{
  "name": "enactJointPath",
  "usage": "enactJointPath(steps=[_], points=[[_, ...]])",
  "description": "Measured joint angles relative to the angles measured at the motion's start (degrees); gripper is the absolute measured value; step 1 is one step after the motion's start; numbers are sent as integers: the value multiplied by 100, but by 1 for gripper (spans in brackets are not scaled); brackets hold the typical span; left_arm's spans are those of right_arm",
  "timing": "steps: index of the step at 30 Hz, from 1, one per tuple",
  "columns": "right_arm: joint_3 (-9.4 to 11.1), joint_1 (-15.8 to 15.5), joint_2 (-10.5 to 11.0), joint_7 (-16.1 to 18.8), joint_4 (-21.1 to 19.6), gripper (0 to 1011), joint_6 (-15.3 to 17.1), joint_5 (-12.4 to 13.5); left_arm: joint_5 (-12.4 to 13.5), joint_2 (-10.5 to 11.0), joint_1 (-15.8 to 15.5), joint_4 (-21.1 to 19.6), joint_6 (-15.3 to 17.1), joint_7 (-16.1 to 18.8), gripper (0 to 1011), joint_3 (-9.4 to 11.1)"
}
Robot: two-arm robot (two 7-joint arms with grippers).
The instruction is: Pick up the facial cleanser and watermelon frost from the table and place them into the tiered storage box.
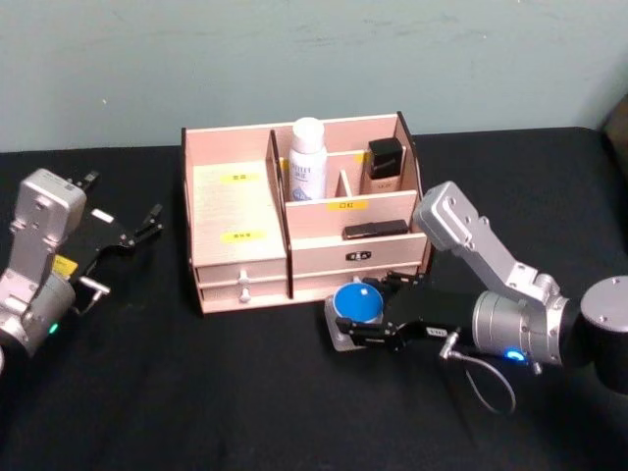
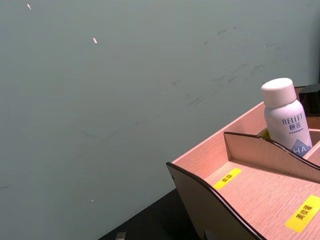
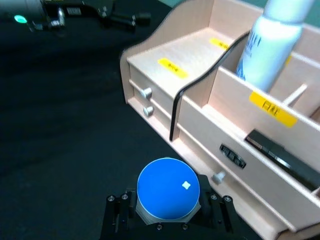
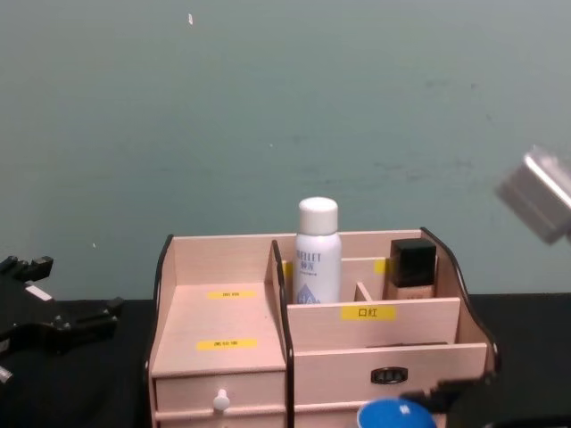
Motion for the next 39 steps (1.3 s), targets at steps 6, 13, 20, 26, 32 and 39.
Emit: enactJointPath(steps=[6,13,20,26,32,39], points=[[44,78,60,51,-248,724,5,76,0,0,0,0,0,0,1009,0],[27,182,79,117,-512,726,31,189,0,0,0,0,0,0,1010,0],[-172,453,-25,208,-637,726,68,243,0,0,0,0,0,0,1009,0],[-343,677,-159,243,-589,726,83,247,0,0,0,0,0,0,1010,0],[-524,934,-365,234,-405,726,97,232,0,0,0,0,0,0,1009,0],[-696,1199,-633,124,-62,726,139,116,0,0,0,0,0,0,1009,0]])
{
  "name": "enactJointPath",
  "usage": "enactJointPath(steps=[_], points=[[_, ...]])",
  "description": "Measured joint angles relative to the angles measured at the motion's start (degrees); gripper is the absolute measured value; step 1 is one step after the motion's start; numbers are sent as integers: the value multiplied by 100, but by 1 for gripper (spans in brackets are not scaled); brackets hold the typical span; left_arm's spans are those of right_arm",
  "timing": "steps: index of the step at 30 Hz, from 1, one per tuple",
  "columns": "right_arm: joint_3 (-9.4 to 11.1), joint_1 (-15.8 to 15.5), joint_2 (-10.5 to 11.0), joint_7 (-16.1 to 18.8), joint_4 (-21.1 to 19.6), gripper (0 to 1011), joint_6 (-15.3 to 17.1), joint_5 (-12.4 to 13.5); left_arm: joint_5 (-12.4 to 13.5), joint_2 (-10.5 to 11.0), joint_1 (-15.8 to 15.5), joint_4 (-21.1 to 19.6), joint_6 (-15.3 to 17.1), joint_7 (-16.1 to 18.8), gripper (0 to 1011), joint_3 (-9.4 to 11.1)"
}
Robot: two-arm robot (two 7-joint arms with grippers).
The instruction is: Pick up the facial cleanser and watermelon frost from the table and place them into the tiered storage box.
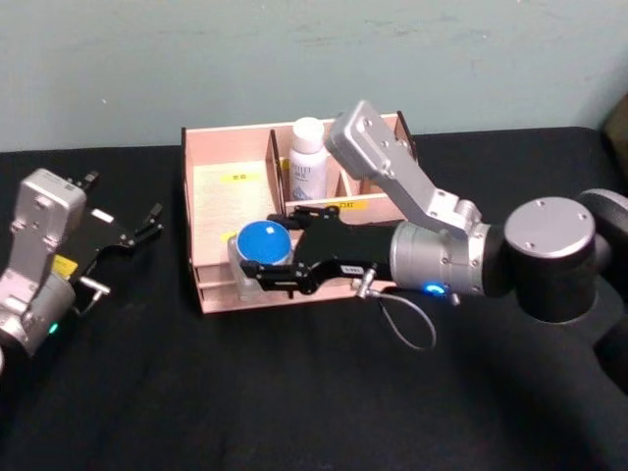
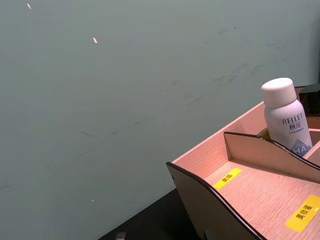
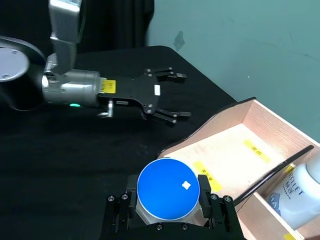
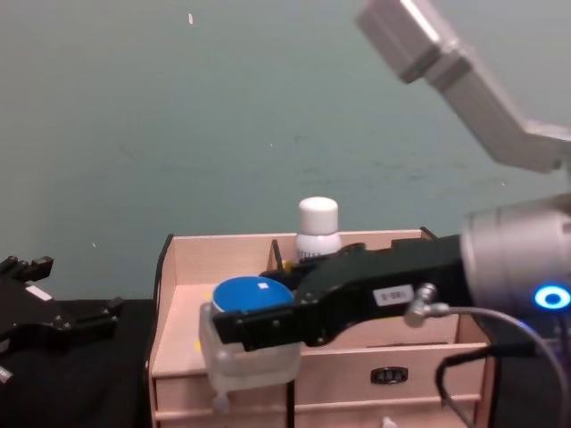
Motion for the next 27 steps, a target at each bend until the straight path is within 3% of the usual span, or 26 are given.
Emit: enactJointPath(steps=[16,27], points=[[-109,519,-785,-407,1048,726,91,-456,0,0,0,-1,0,0,1010,0],[11,685,-1084,-478,1461,726,32,-615,0,0,0,0,0,0,1010,0]])
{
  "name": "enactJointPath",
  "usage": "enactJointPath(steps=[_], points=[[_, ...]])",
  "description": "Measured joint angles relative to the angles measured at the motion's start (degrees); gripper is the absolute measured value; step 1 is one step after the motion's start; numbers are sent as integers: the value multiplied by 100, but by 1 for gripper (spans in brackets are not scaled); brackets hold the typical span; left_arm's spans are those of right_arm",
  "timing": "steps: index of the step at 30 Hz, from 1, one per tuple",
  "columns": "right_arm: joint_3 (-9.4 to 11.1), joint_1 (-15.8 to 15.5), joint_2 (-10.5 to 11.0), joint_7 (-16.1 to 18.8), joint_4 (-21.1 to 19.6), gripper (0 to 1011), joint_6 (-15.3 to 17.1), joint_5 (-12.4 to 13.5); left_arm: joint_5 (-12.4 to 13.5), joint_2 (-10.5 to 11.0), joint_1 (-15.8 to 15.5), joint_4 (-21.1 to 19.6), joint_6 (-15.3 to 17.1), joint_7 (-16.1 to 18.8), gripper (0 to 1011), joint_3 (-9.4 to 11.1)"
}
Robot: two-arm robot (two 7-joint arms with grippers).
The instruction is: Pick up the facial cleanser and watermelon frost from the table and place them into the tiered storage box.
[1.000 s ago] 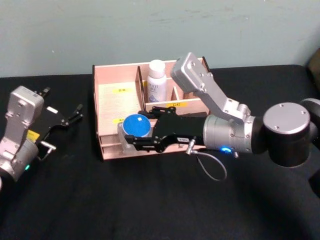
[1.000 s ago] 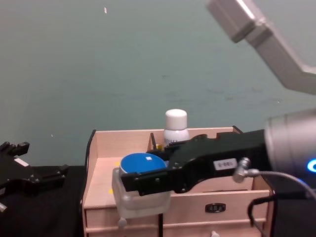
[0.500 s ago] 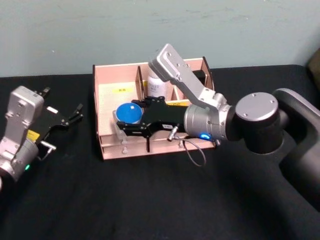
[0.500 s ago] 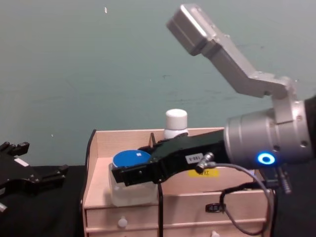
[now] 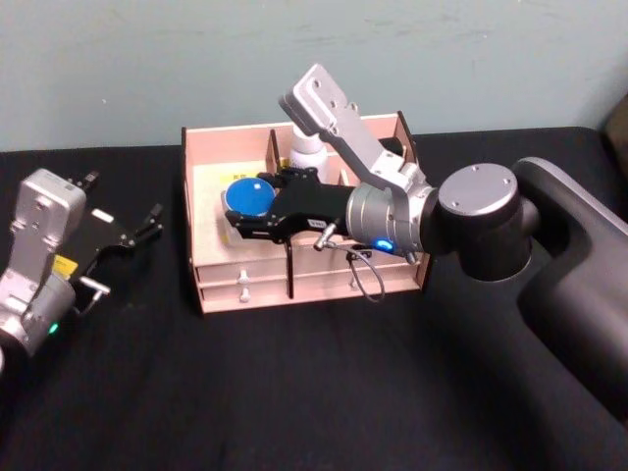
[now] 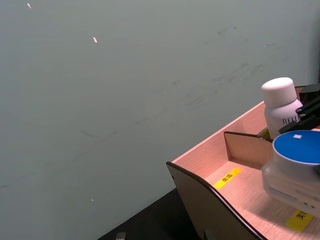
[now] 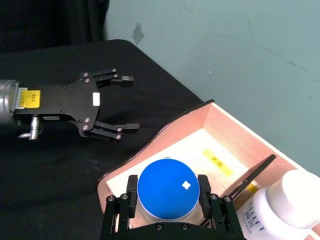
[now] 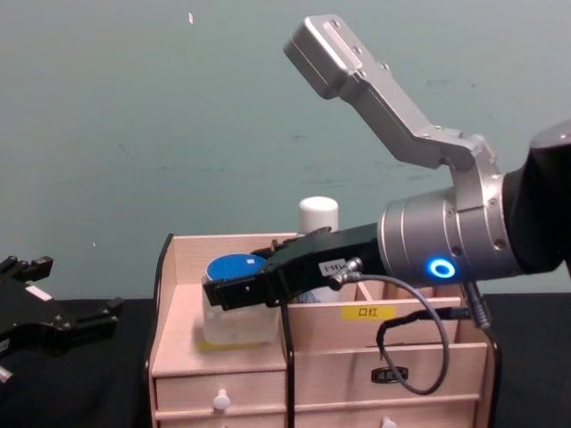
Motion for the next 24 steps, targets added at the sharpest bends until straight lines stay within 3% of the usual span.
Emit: enactJointPath(steps=[10,24], points=[[95,125,-231,34,371,726,-116,-117,0,0,0,0,0,0,1009,0],[59,208,-442,75,667,726,-149,-314,0,0,0,0,0,0,1010,0]])
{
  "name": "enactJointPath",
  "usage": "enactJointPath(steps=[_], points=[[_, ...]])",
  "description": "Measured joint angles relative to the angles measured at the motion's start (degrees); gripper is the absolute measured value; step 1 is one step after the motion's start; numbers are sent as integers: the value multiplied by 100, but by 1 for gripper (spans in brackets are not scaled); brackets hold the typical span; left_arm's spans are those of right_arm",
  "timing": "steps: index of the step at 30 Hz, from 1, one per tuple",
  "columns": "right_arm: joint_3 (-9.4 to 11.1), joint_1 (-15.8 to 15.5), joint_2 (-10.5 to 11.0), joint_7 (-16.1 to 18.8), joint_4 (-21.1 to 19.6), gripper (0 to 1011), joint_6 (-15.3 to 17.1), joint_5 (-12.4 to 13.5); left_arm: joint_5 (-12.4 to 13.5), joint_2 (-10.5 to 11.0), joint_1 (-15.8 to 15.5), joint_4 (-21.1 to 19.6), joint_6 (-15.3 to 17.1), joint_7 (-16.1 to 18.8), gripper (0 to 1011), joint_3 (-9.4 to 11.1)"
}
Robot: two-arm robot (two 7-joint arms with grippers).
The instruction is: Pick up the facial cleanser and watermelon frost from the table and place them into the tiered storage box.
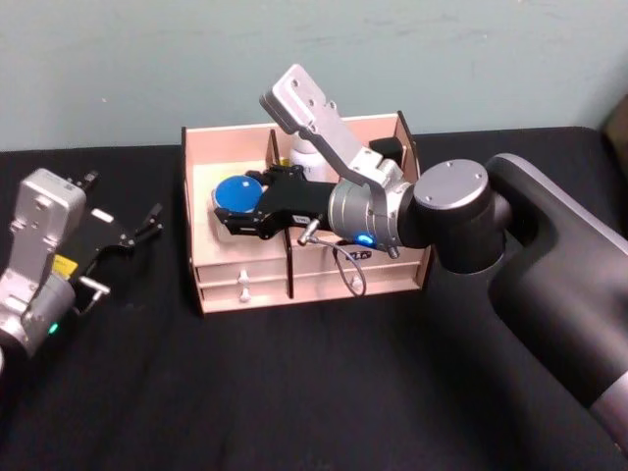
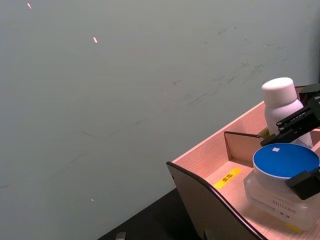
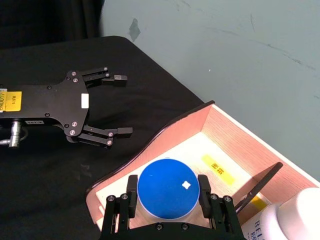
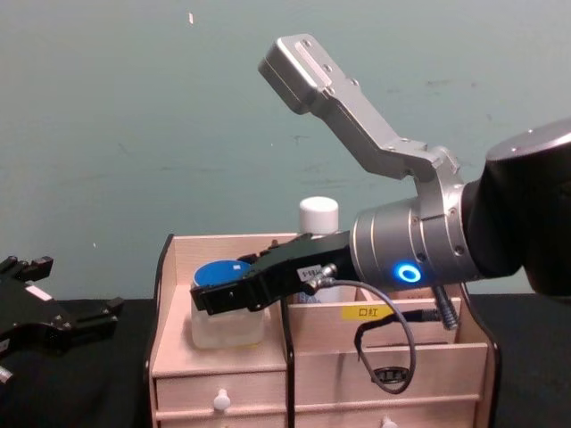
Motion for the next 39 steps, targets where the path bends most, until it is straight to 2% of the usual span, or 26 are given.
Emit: enactJointPath(steps=[14,18,19,25,34,39], points=[[32,-25,-25,-41,-3,729,42,-74,0,0,0,0,0,0,1010,0],[44,-31,-24,-81,-16,801,80,-94,0,0,0,0,0,0,1009,0],[56,-35,-26,-80,-16,852,73,-96,0,0,0,0,0,0,1010,0],[147,-88,-48,-85,-7,992,-110,-103,0,0,0,0,0,0,1010,0],[261,-166,-47,-130,-88,1002,-330,-138,0,0,0,0,0,0,1010,0],[345,-261,36,-138,-321,1002,-433,-146,0,0,0,0,0,0,1010,0]])
